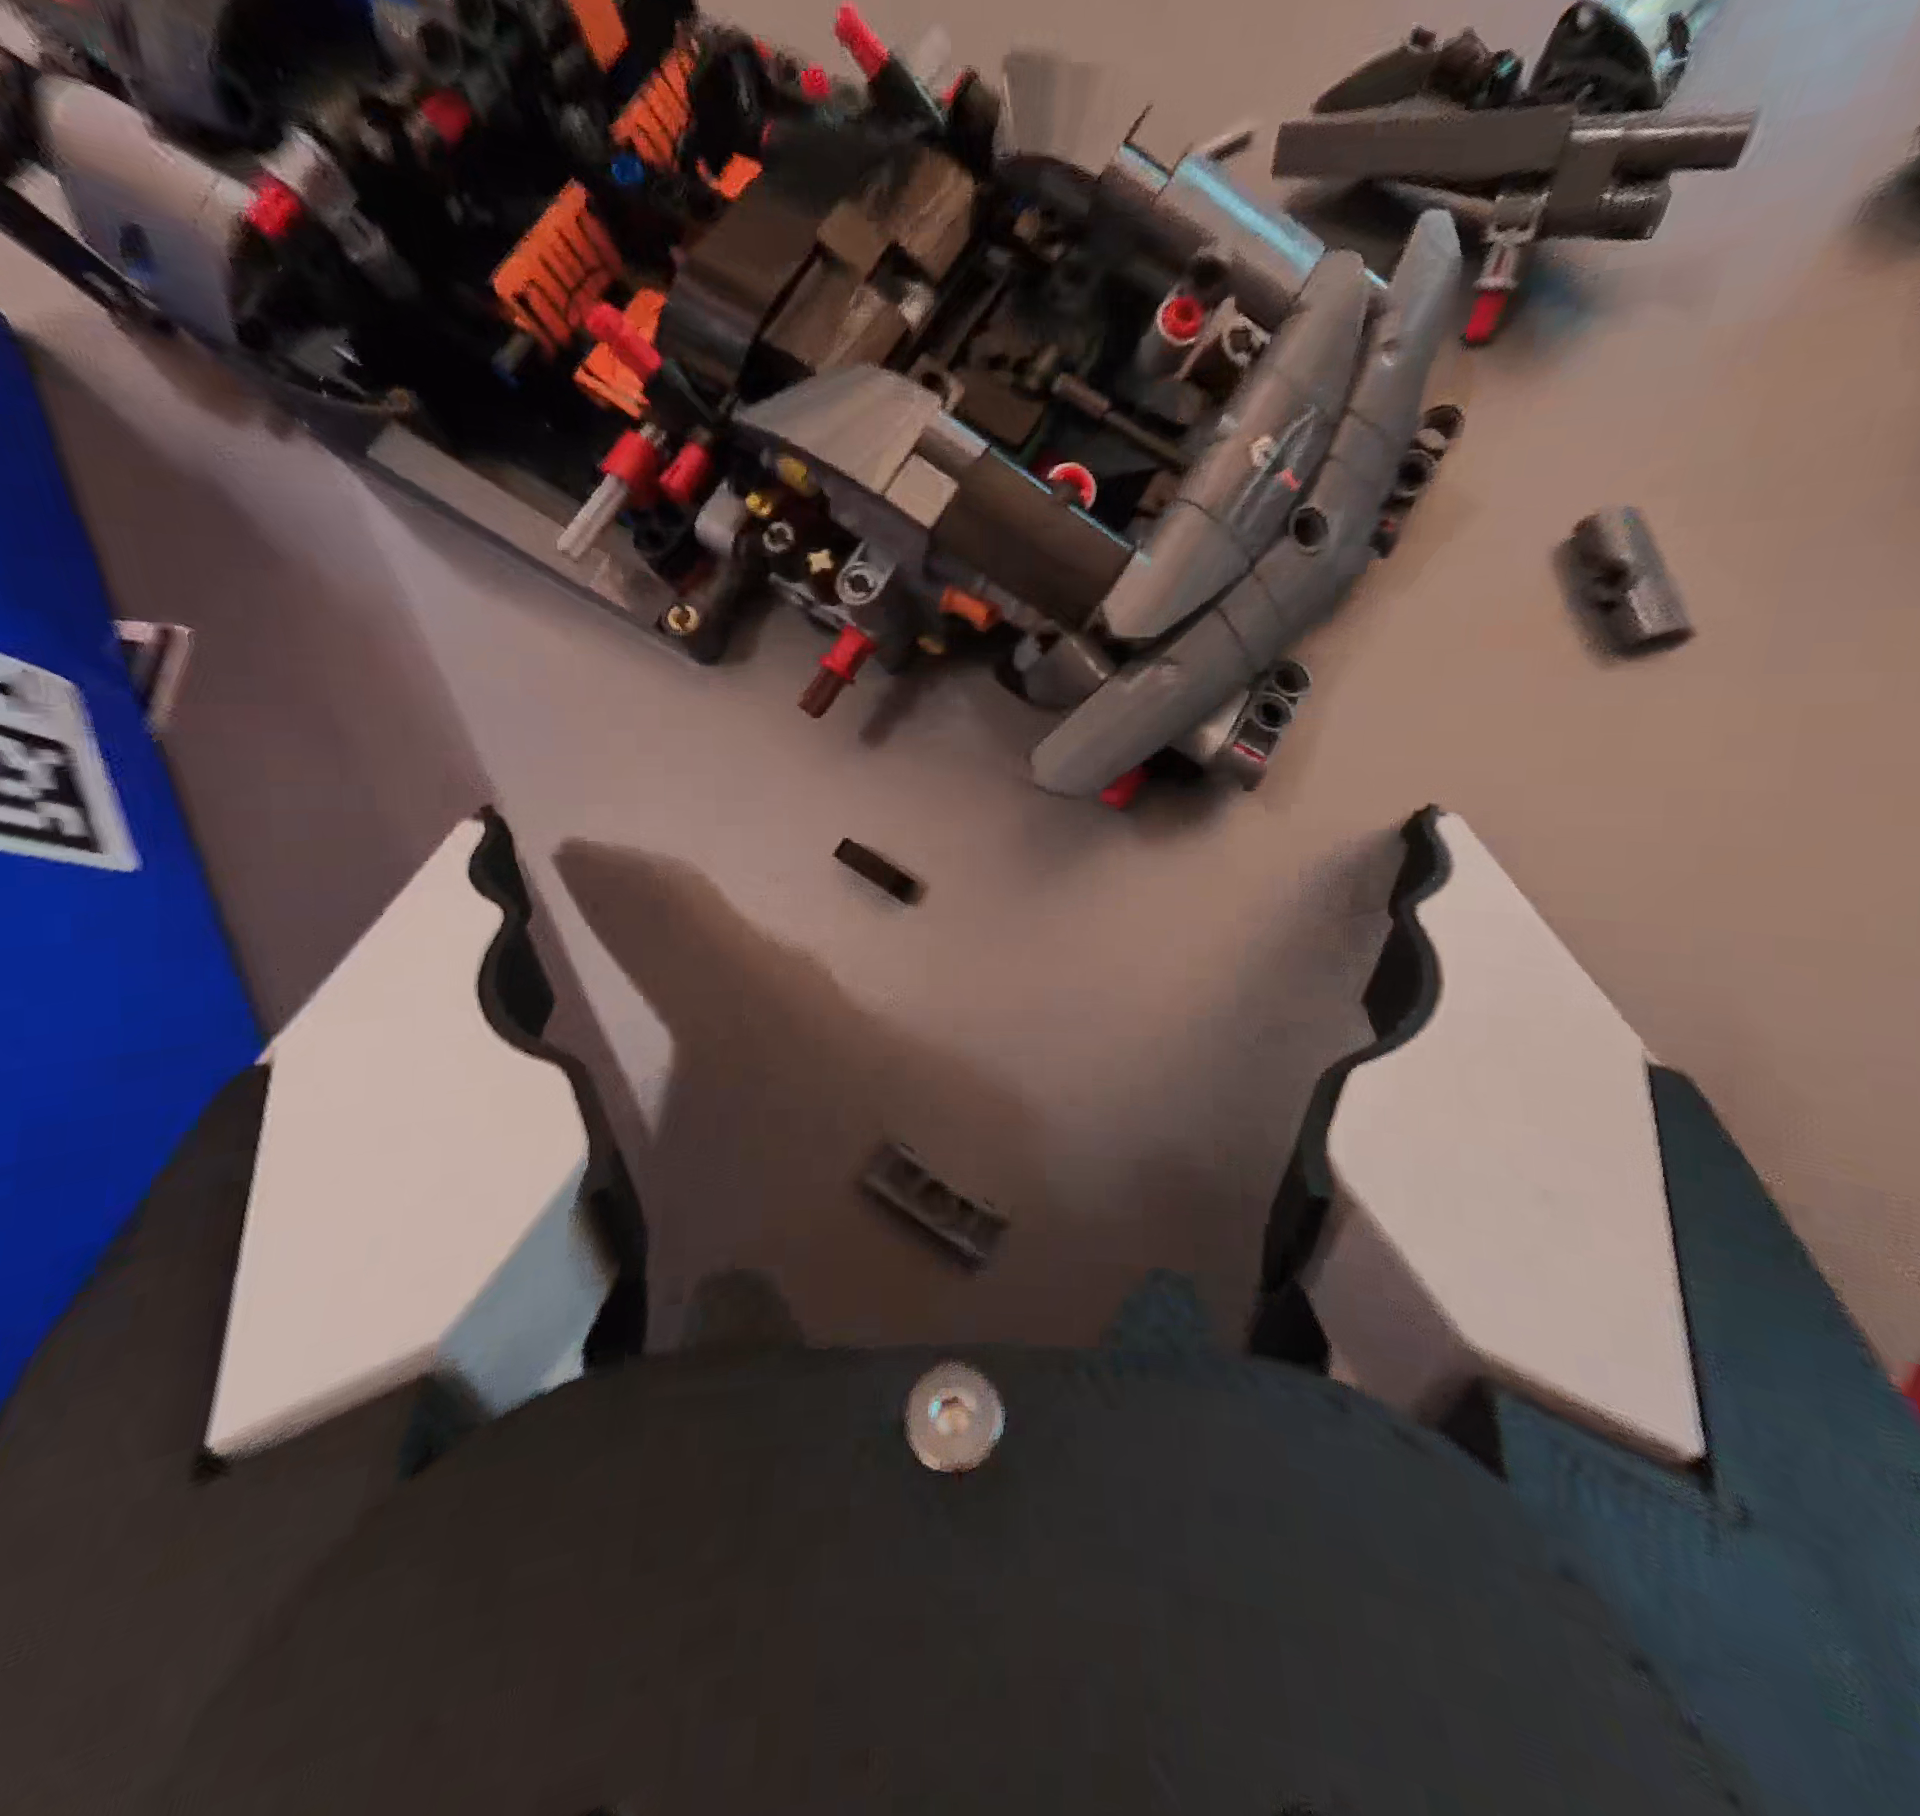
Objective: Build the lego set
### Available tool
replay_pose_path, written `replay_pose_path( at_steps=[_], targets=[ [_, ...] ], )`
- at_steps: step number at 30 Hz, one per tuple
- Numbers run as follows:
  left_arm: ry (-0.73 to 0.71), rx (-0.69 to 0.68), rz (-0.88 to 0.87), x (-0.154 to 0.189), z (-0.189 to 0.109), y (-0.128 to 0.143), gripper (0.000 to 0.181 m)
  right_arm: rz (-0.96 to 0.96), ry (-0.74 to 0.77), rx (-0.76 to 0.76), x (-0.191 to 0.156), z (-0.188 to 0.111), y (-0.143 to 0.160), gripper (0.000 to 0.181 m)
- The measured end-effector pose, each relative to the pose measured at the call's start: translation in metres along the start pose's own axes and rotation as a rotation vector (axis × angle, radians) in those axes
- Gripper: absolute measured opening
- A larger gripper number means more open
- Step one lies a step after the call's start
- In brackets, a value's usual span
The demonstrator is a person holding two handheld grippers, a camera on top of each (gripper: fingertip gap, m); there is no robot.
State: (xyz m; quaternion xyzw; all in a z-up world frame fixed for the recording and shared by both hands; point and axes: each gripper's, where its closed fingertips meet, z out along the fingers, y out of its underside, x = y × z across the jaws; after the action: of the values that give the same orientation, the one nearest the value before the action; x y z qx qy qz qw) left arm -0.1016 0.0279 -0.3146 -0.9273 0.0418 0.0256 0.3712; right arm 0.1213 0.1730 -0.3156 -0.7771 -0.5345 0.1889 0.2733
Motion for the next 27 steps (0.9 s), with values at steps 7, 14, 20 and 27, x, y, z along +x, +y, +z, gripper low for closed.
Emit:
replay_pose_path(
  at_steps=[7,14,20,27],
  targets=[
    [0.023,-0.04,-0.062,-0.013,0.013,-0.004,0.157,0.036,0.023,0.098,0.01,0.01,-0.014,0.131],
    [-0.004,-0.073,-0.088,-0.014,0.009,0.001,0.157,0.052,0.078,0.117,0.019,0.009,-0.017,0.127],
    [-0.01,-0.04,-0.098,-0.014,0.008,0.002,0.157,0.043,0.165,0.147,0.027,0.006,-0.024,0.096],
    [0.024,-0.045,-0.073,-0.018,0.017,-0.005,0.158,0.195,0.235,0.141,0.054,0.014,-0.03,0.101]
  ],
)
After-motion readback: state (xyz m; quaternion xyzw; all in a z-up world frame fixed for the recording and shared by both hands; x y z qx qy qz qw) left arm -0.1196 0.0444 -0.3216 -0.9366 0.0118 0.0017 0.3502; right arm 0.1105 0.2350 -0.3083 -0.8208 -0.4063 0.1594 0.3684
